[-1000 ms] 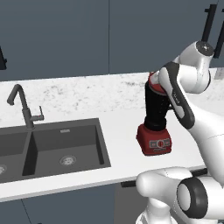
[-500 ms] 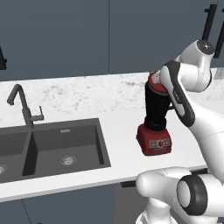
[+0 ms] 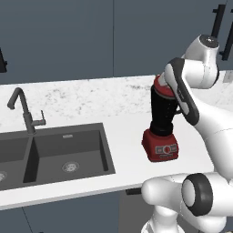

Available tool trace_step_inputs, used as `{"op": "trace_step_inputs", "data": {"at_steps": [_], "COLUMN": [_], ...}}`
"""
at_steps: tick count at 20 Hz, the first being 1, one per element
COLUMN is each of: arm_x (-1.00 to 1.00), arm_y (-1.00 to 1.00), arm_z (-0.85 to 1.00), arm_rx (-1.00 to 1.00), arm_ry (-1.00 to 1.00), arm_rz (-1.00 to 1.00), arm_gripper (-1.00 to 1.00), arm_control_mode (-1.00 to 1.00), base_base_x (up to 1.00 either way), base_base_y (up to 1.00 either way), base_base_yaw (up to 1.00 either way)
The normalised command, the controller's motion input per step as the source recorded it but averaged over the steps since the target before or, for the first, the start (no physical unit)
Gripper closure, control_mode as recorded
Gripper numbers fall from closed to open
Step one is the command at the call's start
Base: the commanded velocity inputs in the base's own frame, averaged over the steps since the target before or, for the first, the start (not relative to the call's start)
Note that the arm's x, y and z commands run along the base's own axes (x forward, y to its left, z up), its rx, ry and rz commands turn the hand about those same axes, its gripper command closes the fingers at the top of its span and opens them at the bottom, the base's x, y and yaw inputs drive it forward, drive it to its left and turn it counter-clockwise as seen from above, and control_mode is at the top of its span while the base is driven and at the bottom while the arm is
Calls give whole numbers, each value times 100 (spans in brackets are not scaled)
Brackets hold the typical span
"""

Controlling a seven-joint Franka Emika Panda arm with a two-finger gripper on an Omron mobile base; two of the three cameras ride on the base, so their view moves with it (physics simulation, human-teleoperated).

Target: Close the lid blender by securely placing the lid on top.

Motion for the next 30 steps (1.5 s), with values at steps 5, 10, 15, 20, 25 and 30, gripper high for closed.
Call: {"op": "trace_step_inputs", "data": {"at_steps": [5,10,15,20,25,30], "arm_x": [4,-2,1,7,1,0], "arm_y": [0,-2,-1,-5,-20,-16], "arm_z": [-8,0,-2,-14,6,26], "arm_rx": [0,0,0,0,0,0], "arm_ry": [9,6,7,0,0,0], "arm_rz": [-1,-1,-1,-2,-1,-3], "arm_gripper": [100,100,100,100,100,100], "arm_control_mode": [-100,-100,-100,-100,-100,-100], "base_base_x": [0,0,0,0,0,0], "base_base_y": [0,0,0,0,0,0], "base_base_yaw": [0,0,0,0,0,0]}}
